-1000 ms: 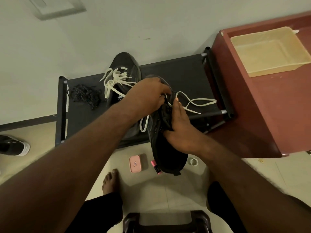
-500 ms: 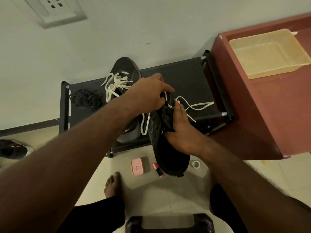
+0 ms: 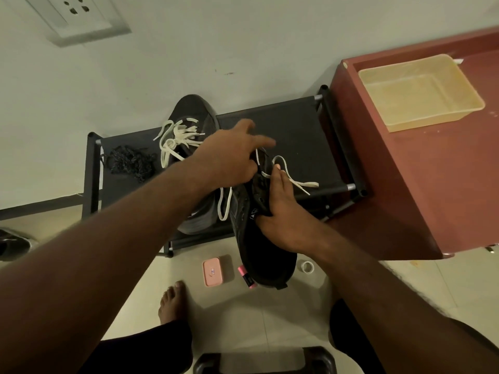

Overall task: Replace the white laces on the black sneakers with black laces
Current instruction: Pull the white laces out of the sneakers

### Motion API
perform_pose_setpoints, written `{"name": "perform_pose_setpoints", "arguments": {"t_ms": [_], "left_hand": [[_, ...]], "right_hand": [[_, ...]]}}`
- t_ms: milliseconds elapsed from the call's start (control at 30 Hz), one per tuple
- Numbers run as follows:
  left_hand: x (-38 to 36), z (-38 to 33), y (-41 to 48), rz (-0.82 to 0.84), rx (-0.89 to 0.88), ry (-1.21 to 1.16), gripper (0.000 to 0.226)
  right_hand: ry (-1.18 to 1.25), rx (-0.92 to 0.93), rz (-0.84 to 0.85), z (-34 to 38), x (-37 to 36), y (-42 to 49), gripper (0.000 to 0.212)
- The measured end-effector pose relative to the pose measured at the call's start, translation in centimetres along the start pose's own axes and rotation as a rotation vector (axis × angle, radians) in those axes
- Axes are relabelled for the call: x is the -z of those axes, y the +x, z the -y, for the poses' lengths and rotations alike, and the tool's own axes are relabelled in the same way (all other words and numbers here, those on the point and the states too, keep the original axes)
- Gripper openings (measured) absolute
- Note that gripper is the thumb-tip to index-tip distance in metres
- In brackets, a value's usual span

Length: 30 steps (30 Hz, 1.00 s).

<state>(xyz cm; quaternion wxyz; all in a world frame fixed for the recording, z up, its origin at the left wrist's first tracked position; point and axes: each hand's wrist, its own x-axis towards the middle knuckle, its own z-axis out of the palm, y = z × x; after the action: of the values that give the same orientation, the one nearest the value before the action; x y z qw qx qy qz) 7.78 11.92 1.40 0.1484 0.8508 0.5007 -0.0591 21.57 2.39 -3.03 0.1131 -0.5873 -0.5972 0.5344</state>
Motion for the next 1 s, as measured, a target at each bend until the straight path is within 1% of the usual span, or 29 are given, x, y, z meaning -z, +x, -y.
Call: {"name": "perform_pose_setpoints", "arguments": {"t_ms": [33,100,167,200,267,300,333,367,433,467,500,567,633,700,733,800,833,867,900,933,967,1000], "left_hand": [[-0.1,-0.1,0.1,0.014,-0.039,0.072,0.045],[-0.1,-0.1,0.5,0.008,-0.073,0.137,0.029],[-0.4,-0.1,0.8,-0.037,-0.062,0.132,0.025],[-0.6,-0.1,0.9,-0.102,-0.027,0.088,0.025],[-0.8,0.0,1.0,-0.282,0.155,-0.106,0.022],[-0.7,0.2,0.9,-0.333,0.243,-0.203,0.020],[-0.6,0.5,0.9,-0.332,0.276,-0.261,0.023],[-0.4,0.7,0.8,-0.279,0.248,-0.256,0.032],[0.3,0.9,0.7,-0.095,0.119,-0.169,0.053],[0.8,0.8,0.7,-0.024,0.059,-0.103,0.055],[1.1,0.6,0.7,0.026,0.003,-0.039,0.051],[1.1,0.4,0.9,0.070,-0.079,0.075,0.035],[0.9,0.2,1.2,0.079,-0.109,0.153,0.025],[0.7,-0.1,1.4,0.037,-0.044,0.137,0.021],[0.6,-0.1,1.4,-0.024,0.016,0.071,0.021],[0.6,0.1,1.3,-0.166,0.184,-0.161,0.019],[0.7,0.3,1.1,-0.220,0.239,-0.293,0.019],[0.7,0.5,1.0,-0.229,0.242,-0.365,0.023],[0.9,0.7,0.9,-0.187,0.200,-0.352,0.033],[1.0,0.8,0.8,-0.108,0.144,-0.291,0.044],[1.2,0.7,0.7,-0.039,0.092,-0.193,0.051],[1.4,0.4,0.7,0.006,0.043,-0.091,0.051]], "right_hand": [[0.003,-0.003,0.005,0.1,0.1,0.0,0.107],[0.003,-0.008,0.014,0.2,0.2,-0.1,0.106],[-0.007,-0.015,0.015,0.2,0.2,-0.1,0.105],[-0.014,-0.016,0.011,0.2,0.2,-0.1,0.104],[-0.022,-0.021,0.011,0.2,0.2,-0.1,0.105],[-0.021,-0.022,0.013,0.2,0.2,-0.2,0.105],[-0.019,-0.021,0.013,0.2,0.2,-0.2,0.105],[-0.018,-0.019,0.013,0.2,0.3,-0.2,0.105],[-0.016,-0.019,0.011,0.3,0.3,-0.2,0.106],[-0.012,-0.019,0.010,0.4,0.3,-0.2,0.106],[-0.009,-0.019,0.008,0.4,0.3,-0.2,0.106],[-0.009,-0.022,0.010,0.4,0.3,-0.2,0.106],[-0.010,-0.025,0.011,0.4,0.3,-0.2,0.105],[-0.018,-0.026,0.004,0.4,0.2,-0.1,0.103],[-0.023,-0.026,0.001,0.3,0.2,-0.1,0.103],[-0.015,-0.027,0.002,0.2,0.1,0.0,0.104],[-0.012,-0.026,0.000,0.1,0.0,0.0,0.104],[-0.012,-0.024,-0.001,0.1,0.0,0.1,0.104],[-0.012,-0.024,-0.001,0.0,0.0,0.1,0.104],[-0.010,-0.023,0.001,0.1,0.0,0.1,0.104],[-0.007,-0.023,0.002,0.1,0.1,0.1,0.104],[-0.003,-0.022,0.004,0.2,0.1,0.1,0.105]]}}
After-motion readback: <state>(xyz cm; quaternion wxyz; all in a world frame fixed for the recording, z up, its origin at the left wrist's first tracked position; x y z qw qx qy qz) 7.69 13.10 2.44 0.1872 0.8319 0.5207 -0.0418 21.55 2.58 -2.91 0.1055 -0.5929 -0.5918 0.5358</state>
